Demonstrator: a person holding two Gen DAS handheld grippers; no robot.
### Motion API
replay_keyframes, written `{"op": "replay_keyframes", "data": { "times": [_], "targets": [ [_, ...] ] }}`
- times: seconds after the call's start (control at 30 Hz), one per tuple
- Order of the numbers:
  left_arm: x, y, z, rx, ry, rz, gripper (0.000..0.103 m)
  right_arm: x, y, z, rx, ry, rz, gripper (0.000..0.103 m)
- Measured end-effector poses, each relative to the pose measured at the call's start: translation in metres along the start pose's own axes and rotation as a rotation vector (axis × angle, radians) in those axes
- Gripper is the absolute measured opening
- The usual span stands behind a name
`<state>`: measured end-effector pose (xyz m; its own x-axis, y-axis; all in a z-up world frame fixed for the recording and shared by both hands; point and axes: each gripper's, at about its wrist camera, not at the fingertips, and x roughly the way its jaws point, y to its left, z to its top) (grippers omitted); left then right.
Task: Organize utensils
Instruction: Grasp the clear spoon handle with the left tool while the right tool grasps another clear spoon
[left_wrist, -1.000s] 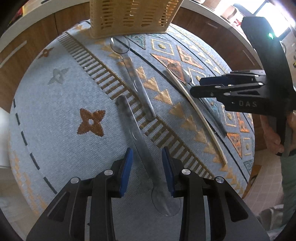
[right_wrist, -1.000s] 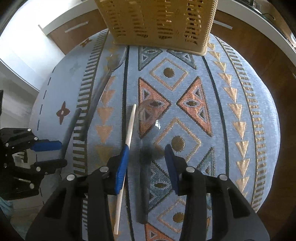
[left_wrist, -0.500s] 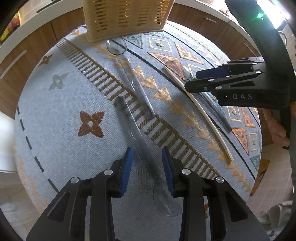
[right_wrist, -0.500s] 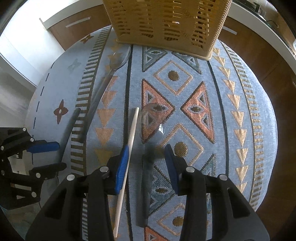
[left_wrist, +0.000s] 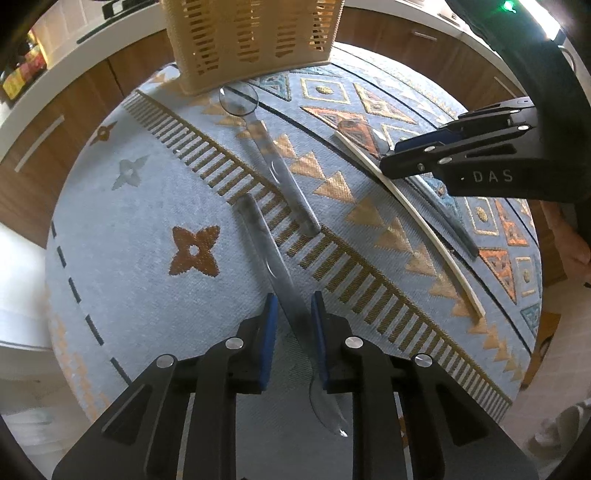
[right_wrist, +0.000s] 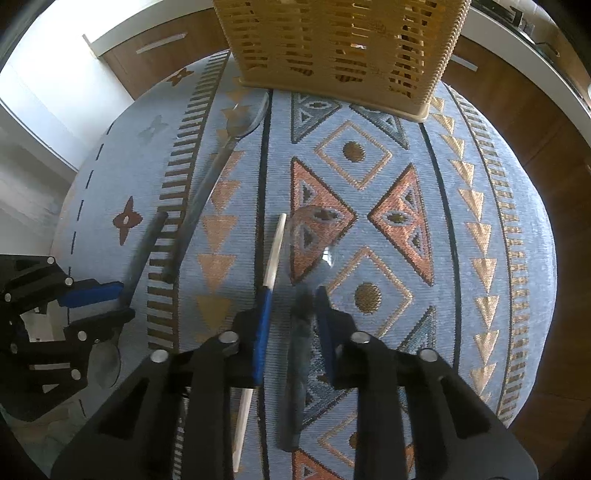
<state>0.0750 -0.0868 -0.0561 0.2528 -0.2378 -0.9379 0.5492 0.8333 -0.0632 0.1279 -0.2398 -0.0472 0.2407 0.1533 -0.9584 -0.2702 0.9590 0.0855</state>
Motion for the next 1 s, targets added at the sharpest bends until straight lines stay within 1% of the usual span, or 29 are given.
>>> {"op": "replay_keyframes", "data": {
  "times": [0.03, 0.07, 0.23, 0.37, 0.43, 0.5, 0.6, 0.67, 0.73, 0.8, 0.87, 1.0],
  "targets": [
    [0.0, 0.001, 0.0, 0.004, 0.0, 0.001, 0.016, 0.001, 0.0, 0.0, 0.001, 0.003, 0.0, 0.011],
    [-0.001, 0.002, 0.0, 0.002, 0.0, -0.005, 0.015, 0.002, 0.0, -0.001, 0.003, 0.006, 0.003, 0.01],
    [-0.002, 0.017, -0.002, -0.049, -0.002, -0.046, 0.011, 0.001, -0.007, -0.002, 0.023, -0.007, 0.019, 0.01],
    [-0.004, 0.031, -0.003, -0.096, -0.018, -0.04, 0.01, -0.009, -0.014, -0.007, 0.034, -0.035, 0.018, 0.01],
    [-0.006, 0.043, -0.003, -0.138, -0.029, -0.03, 0.01, -0.014, -0.017, -0.008, 0.039, -0.043, 0.018, 0.01],
    [-0.009, 0.055, -0.002, -0.177, -0.04, -0.022, 0.01, -0.016, -0.02, -0.009, 0.04, -0.049, -0.002, 0.01],
    [-0.012, 0.077, 0.0, -0.256, -0.057, -0.019, 0.01, -0.014, -0.028, -0.009, 0.055, -0.029, -0.01, 0.01],
    [-0.013, 0.09, 0.003, -0.307, -0.07, -0.003, 0.01, -0.009, -0.033, -0.01, 0.066, -0.012, -0.014, 0.01],
    [-0.014, 0.101, 0.004, -0.334, -0.071, 0.011, 0.01, -0.007, -0.038, -0.01, 0.077, -0.005, 0.003, 0.01],
    [-0.011, 0.108, 0.006, -0.352, -0.072, 0.027, 0.011, -0.007, -0.04, -0.009, 0.086, -0.003, 0.016, 0.01],
    [-0.013, 0.111, 0.007, -0.354, -0.074, 0.026, 0.011, -0.006, -0.04, -0.008, 0.092, 0.0, 0.019, 0.011],
    [-0.01, 0.11, 0.013, -0.334, -0.051, 0.018, 0.012, -0.006, -0.038, -0.008, 0.082, 0.017, 0.009, 0.012]
  ]
}}
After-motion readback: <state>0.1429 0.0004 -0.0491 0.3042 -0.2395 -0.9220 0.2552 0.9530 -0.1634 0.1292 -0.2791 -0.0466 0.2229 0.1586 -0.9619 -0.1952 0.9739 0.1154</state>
